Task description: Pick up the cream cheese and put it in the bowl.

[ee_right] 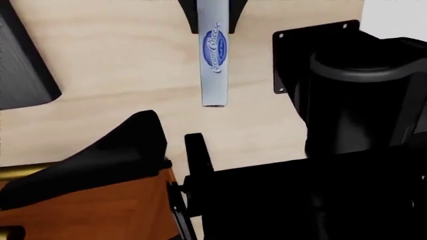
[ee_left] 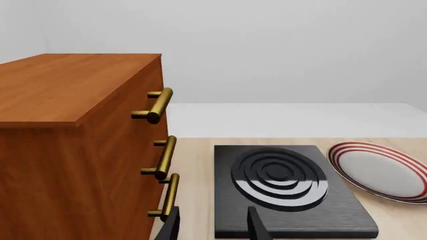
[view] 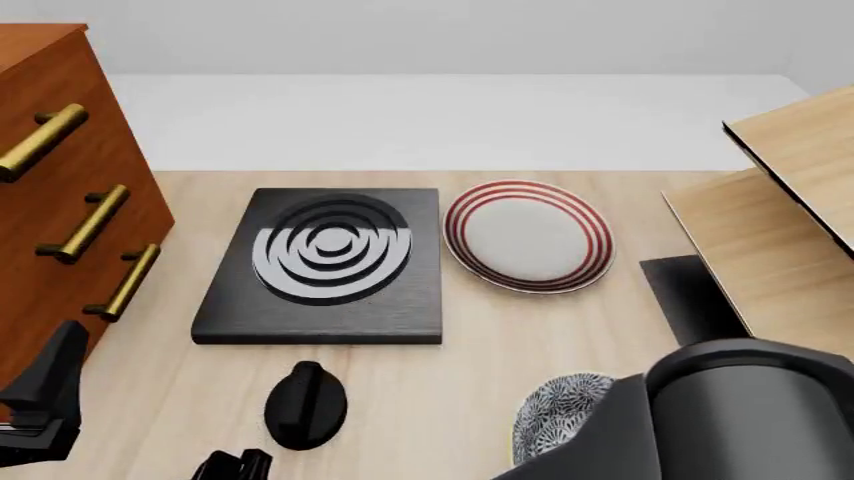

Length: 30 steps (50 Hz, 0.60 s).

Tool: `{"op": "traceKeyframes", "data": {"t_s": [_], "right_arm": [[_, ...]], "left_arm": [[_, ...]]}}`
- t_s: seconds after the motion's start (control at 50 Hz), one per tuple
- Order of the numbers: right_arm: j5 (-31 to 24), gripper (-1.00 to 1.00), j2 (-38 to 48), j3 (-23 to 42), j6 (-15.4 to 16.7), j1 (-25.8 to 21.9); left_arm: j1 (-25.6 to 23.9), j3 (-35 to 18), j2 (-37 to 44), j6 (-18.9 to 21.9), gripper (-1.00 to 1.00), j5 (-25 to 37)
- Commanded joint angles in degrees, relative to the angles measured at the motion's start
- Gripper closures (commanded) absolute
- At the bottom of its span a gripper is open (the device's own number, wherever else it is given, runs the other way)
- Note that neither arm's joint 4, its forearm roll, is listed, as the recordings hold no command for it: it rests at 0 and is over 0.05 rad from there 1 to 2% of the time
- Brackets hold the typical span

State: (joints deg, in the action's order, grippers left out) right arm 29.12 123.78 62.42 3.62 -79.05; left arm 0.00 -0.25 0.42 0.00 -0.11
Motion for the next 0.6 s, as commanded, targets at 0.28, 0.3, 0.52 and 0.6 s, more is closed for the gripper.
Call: {"op": "traceKeyframes", "data": {"t_s": [0.28,0.3,0.52,0.6], "right_arm": [[0.4,1.0,-6.7,-5.3,1.8,0.9],[0.5,1.0,-7.1,-5.7,1.8,0.9],[0.5,1.0,-11.0,-9.3,1.9,1.2],[0.8,1.0,-12.3,-10.8,2.0,1.4]], "left_arm": [[0.0,0.0,0.0,0.0,-1.0,0.0],[0.0,0.0,0.0,0.0,-1.0,0.0],[0.0,0.0,0.0,0.0,-1.0,0.0],[0.0,0.0,0.0,0.0,-1.0,0.0]]}}
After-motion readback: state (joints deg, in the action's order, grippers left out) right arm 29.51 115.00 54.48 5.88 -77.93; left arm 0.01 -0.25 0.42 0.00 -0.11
